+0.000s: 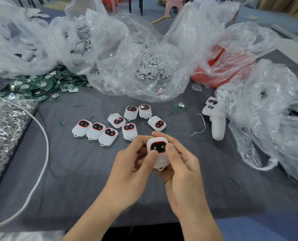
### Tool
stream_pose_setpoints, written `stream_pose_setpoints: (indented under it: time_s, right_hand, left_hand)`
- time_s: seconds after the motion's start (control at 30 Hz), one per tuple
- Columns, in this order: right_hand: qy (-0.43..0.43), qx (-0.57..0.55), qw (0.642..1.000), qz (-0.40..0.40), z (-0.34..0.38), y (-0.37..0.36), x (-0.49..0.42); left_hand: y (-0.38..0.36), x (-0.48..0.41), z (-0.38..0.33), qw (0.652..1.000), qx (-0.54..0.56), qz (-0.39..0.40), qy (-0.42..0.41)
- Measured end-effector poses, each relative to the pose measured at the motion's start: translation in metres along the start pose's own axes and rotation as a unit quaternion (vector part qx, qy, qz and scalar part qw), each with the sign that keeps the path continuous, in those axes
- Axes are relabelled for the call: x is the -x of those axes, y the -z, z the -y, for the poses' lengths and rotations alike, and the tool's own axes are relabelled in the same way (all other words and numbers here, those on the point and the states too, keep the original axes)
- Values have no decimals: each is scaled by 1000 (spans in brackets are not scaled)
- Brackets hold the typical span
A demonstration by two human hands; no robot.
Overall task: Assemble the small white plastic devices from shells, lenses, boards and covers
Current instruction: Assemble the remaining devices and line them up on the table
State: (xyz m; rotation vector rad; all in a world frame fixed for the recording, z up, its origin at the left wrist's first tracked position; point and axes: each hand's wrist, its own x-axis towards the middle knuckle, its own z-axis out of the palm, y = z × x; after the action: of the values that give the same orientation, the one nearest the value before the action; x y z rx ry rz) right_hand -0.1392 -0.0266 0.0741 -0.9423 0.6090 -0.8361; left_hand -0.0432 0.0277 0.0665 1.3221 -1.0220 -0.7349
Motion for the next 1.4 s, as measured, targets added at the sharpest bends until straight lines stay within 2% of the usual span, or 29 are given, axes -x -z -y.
stream_pose_setpoints:
  time_s: [0.23,0.47,0.63,0.73,0.8,0.9,1.03,1.17,1.27,1.33,1.37,1.4]
  right_hand:
    - [-6,-26,999,21,3,1,0]
    - [47,29,998,-42,-4,-5,2]
    - [76,29,994,-67,-6,-5,4]
    - [72,39,994,-67,-6,-4,4]
    - [57,39,996,-53,-5,-4,2]
    - [59,37,996,-47,-3,-4,0]
    - [95,26,994,-54,-7,-12,3]
    - [49,-33,996,-66,-8,-16,4]
    - [26,-49,997,-49,-8,-11,-1]
    - [106,49,991,-67,-10,-3,-8]
    - [189,153,966,-92,-10,5,-14]
    - [277,277,913,-112,-10,13,-20]
  left_hand:
    - [1,0,-1,1000,-3,27,-12]
    - [-8,4,-4,997,-78,-3,-26]
    - [-12,8,-4,990,-115,-10,-79]
    - [-11,5,-3,995,-86,3,-48]
    - [-7,2,-3,999,-28,11,-12]
    - [-7,2,-4,999,47,26,-9]
    - [-21,6,-4,991,123,-29,-31]
    - [-27,6,3,992,97,-74,-44]
    - [-21,1,9,995,74,-65,-35]
    - [-17,-3,14,997,67,-25,-19]
    - [-15,-5,18,997,75,-14,4]
    - [-14,-6,21,996,87,-11,34]
